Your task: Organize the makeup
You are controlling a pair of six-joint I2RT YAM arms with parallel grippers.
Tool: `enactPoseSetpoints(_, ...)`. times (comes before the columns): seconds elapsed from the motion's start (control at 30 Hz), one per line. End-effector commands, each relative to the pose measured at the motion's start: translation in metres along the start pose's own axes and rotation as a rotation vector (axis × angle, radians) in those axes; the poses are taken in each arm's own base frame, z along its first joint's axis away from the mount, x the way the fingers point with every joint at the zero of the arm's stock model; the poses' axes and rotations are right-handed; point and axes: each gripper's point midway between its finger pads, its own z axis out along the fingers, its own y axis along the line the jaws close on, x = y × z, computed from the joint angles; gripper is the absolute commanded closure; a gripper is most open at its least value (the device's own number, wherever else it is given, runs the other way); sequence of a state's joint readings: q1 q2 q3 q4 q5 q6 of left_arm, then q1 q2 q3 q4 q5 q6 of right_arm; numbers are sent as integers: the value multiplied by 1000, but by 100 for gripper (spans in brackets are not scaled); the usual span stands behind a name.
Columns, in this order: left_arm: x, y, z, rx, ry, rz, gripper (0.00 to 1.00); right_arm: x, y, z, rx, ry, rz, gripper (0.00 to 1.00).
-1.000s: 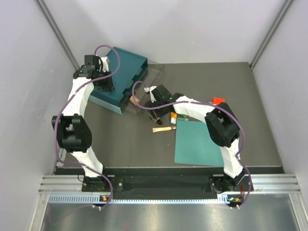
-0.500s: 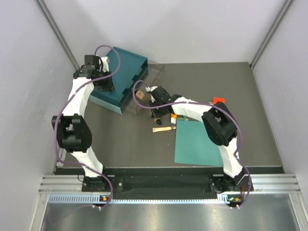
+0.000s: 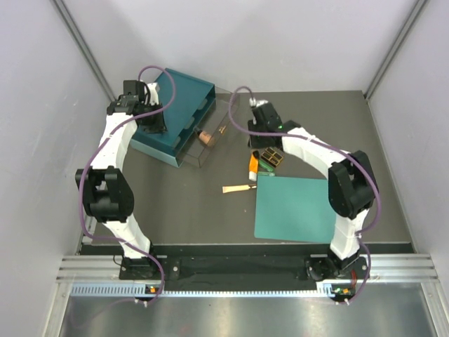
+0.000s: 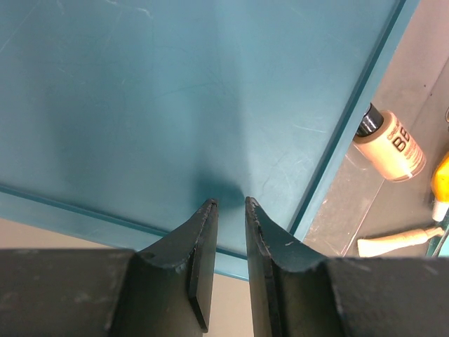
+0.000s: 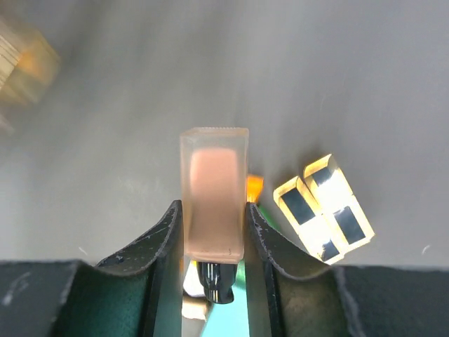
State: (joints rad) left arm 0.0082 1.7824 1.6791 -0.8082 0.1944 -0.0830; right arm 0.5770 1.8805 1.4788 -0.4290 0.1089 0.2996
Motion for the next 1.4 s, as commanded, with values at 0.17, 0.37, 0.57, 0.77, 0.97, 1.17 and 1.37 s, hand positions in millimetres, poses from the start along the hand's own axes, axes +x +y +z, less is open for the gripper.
enactPoseSetpoints(0.17, 51, 15, 12, -56, 200, -23, 71, -159, 70, -85, -261, -378, 58, 100)
enactPoseSetpoints(0.37, 52, 14, 14, -46, 208, -28, 71, -174, 124, -75, -428, -355, 79, 100)
enactPoseSetpoints(0.57, 51, 14, 15, -44, 208, -25, 71, -154, 167, -47, -520, -270, 87, 100)
enactPoseSetpoints(0.77, 53, 13, 16, -44, 214, -27, 71, -134, 197, -36, -572, -215, 78, 100)
enactPoseSetpoints(0.97, 52, 14, 15, -45, 212, -28, 71, -123, 206, -25, -585, -183, 90, 98)
enactPoseSetpoints(1.17, 53, 14, 15, -46, 215, -28, 71, -116, 208, -18, -592, -154, 97, 81)
enactPoseSetpoints(1.37, 54, 14, 15, -45, 215, -30, 71, -122, 206, -25, -586, -172, 94, 62)
